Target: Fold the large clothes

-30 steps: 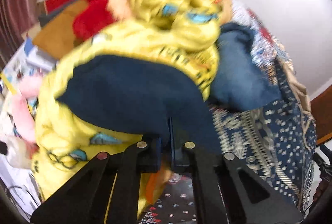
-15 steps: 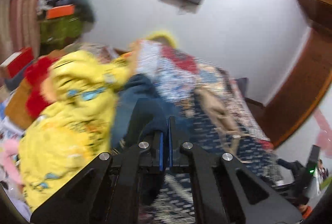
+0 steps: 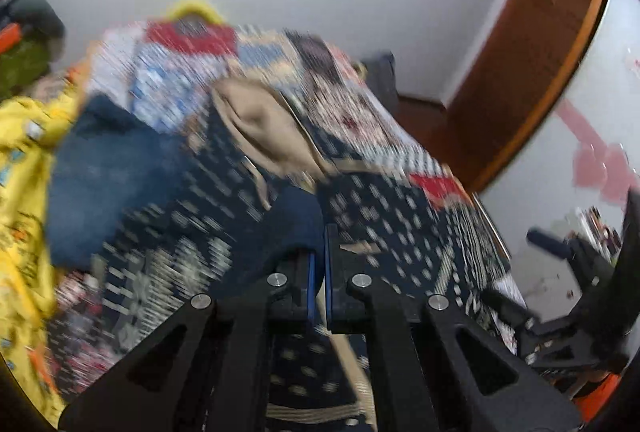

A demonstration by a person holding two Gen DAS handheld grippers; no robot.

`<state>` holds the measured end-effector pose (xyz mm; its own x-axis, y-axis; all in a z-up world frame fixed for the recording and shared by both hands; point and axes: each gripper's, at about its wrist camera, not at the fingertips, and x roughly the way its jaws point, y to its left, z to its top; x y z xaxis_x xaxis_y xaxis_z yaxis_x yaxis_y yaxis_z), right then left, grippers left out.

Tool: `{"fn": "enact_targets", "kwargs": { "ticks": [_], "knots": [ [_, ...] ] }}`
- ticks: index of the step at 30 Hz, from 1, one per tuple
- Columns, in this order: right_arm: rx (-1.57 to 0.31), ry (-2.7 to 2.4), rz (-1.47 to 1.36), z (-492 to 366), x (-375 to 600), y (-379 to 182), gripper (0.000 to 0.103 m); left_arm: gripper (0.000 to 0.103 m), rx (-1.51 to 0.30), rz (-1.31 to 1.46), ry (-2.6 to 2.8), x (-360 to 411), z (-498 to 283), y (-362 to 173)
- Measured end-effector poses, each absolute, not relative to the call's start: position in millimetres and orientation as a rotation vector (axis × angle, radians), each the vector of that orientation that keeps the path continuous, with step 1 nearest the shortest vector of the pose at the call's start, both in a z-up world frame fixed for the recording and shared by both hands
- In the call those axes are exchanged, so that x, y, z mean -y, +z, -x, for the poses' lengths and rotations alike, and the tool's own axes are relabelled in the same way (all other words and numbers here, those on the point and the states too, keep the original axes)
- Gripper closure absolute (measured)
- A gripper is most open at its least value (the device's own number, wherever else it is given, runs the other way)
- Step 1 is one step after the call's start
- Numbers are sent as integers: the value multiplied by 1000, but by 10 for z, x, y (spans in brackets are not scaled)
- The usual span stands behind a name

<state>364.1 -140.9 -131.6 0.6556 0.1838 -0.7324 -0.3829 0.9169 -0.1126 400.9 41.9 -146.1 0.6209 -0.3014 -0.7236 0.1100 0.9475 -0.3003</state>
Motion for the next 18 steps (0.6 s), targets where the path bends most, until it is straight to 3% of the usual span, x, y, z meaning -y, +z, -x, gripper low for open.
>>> {"fn": "enact_targets", "kwargs": {
  "ticks": [13,16,18],
  "knots": [
    [-833,270,299,-3603,1708,-1431,4,100,-1113,-17,-301,588,-3989,-2287],
    [-835,264,311,-3598,1692,-1431,4,96,-1129,-11,-327,579,-3906,-2268],
    [-834,268,318,-3590,1665,-1416,4,82,-1132,11,-346,513,-3827,-2209]
  ]
}}
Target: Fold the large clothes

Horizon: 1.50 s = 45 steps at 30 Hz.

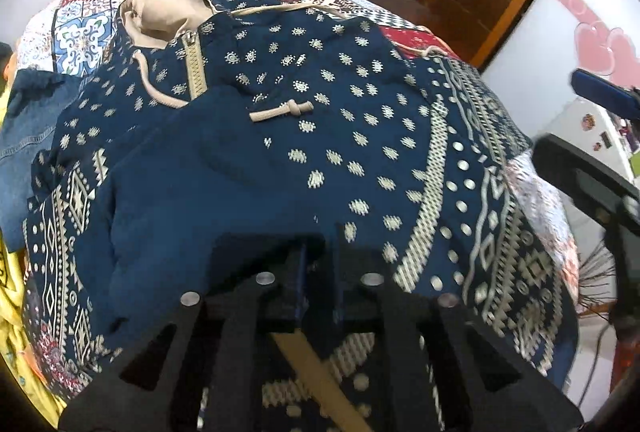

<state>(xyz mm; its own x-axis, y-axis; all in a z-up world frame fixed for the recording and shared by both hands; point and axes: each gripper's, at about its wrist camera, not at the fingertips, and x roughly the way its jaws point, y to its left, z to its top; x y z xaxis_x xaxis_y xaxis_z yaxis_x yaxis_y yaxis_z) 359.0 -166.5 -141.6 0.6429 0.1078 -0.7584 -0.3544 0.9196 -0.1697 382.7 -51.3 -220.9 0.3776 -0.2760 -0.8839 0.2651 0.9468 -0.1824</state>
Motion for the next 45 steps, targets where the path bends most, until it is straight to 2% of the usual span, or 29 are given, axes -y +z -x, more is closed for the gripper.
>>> {"fn": "enact_targets", "kwargs": {
  "ticks": [3,6,9,15,21,28,32,36,38,39,42,44,45],
  "knots": [
    [-824,278,327,-3580,1586,-1383,4,63,-1092,61,-328,295,-3700,-2060],
    [-812,294,328,-3566,1489,-1343,4,58,-1052,86,-309,55,-3604,-1896],
    [-798,322,341,-3545,1316,-1304,4,48,-972,47,-212,-286,-3481,-1722],
    [-768,390,407,-3480,877,-1308,4,48,-942,75,-55,-1030,-3326,-1677],
    [-767,490,513,-3436,405,-1452,4,48,-970,66,73,-1548,-3195,-1913],
    [-904,651,599,-3514,-174,-1869,6,48,-1035,104,87,-1749,-3110,-2302],
    [-973,704,650,-3542,-426,-2066,22,48,-1050,127,88,-1784,-3061,-2404],
    [-998,727,671,-3563,-544,-2179,29,48,-1062,158,87,-1830,-3076,-2476],
    [-1008,735,661,-3584,-559,-2213,45,48,-1065,166,84,-1835,-3099,-2509],
    [-1016,739,647,-3605,-565,-2233,49,48,-1069,166,84,-1830,-3118,-2534],
    [-1019,712,606,-3657,-545,-2235,71,48,-1091,158,84,-1805,-3170,-2639],
    [-1016,699,589,-3690,-515,-2197,89,48,-1109,160,82,-1783,-3199,-2712],
    [-1019,701,549,-3720,-463,-2140,89,48,-1116,164,82,-1775,-3214,-2744]
  ]
}}
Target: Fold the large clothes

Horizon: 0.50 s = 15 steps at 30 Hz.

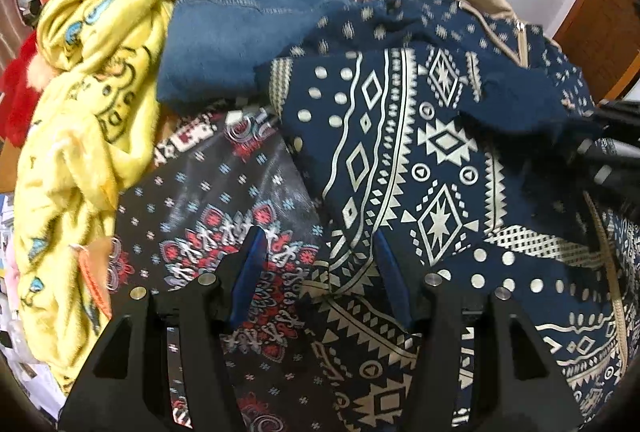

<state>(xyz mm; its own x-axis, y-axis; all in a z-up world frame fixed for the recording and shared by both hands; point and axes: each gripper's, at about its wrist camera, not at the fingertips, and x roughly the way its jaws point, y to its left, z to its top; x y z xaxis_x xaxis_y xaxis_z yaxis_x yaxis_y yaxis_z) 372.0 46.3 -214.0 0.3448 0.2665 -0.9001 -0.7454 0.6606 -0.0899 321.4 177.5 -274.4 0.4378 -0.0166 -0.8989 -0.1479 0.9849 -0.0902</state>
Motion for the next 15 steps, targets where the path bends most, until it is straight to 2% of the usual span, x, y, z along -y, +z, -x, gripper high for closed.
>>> {"fn": "enact_targets", "kwargs": {
  "ticks": [11,15],
  "knots": [
    [-861,595,311,-3873,339,-1369,91,47,-1138,102,109,-1648,-3289,-2823],
    [-839,527,242,-3910,745,-1272,91,47,-1139,114,129,-1615,-3288,-2824]
  ]
}}
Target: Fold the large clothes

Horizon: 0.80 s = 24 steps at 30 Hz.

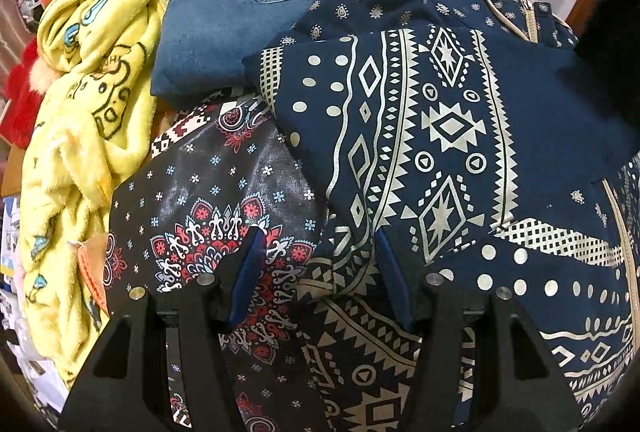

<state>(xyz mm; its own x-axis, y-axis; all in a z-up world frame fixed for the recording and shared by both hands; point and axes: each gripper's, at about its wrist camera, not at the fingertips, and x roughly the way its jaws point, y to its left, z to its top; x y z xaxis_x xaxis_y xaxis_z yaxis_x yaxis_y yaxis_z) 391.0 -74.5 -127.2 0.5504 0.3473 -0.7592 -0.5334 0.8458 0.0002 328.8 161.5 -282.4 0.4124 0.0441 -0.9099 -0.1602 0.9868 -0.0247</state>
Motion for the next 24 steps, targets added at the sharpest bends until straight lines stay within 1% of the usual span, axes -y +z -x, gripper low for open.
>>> {"fn": "enact_targets", "kwargs": {
  "ticks": [3,8,12,14,18,21,23,24],
  "knots": [
    [-851,478,207,-3947,1024,-1287,92,47,-1143,116,135,-1626,-3281,-2832],
    [-933,402,129,-4014,1494,-1542,92,46,-1148,108,144,-1637,-3254,-2839],
    [-994,336,127,-4045,1732,-1830,93,39,-1153,117,164,-1668,-3269,-2859],
    [-1034,310,117,-4070,1843,-1984,93,38,-1153,130,165,-1706,-3275,-2873],
    [-1069,307,108,-4058,2000,-2104,93,36,-1152,129,169,-1751,-3278,-2890],
    [-1087,305,83,-4034,2090,-2133,85,36,-1155,111,177,-1733,-3286,-2885],
    [-1099,267,80,-4023,2147,-2109,76,36,-1161,81,186,-1695,-3298,-2857],
    [-1104,238,85,-4017,2201,-2085,74,36,-1161,69,192,-1675,-3305,-2833]
  ]
}}
